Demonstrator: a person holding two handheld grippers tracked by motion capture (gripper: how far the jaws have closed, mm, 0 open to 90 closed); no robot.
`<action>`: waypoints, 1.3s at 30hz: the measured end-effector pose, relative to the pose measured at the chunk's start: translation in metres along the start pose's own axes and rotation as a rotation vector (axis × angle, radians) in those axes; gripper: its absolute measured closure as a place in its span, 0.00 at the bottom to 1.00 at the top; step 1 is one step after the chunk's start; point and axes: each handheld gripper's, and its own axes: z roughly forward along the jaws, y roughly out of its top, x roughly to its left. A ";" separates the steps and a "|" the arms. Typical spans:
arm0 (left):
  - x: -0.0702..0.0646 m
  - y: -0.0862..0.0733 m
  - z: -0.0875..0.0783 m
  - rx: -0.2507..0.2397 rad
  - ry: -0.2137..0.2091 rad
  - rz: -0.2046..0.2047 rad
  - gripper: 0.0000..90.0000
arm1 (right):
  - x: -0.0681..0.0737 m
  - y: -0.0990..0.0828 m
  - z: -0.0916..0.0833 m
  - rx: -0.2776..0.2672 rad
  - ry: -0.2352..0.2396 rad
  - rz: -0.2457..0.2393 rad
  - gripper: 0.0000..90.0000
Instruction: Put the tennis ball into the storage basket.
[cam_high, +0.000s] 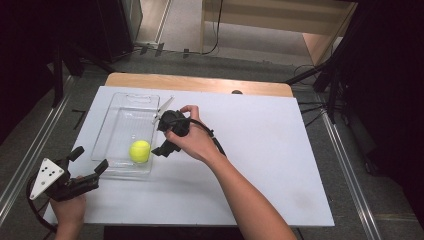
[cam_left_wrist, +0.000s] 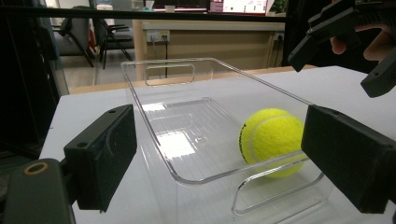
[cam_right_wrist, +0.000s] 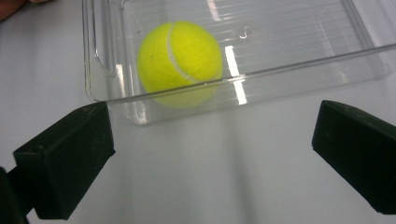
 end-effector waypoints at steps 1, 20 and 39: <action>0.000 0.000 0.000 0.000 0.000 0.000 0.12 | -0.001 -0.002 -0.001 -0.002 -0.001 -0.001 0.00; -0.001 0.000 0.000 0.001 0.001 0.004 0.12 | -0.005 -0.040 -0.021 -0.039 -0.040 0.054 0.00; -0.001 0.000 0.001 0.004 0.001 0.009 0.12 | -0.007 -0.071 -0.038 -0.078 -0.070 0.091 0.00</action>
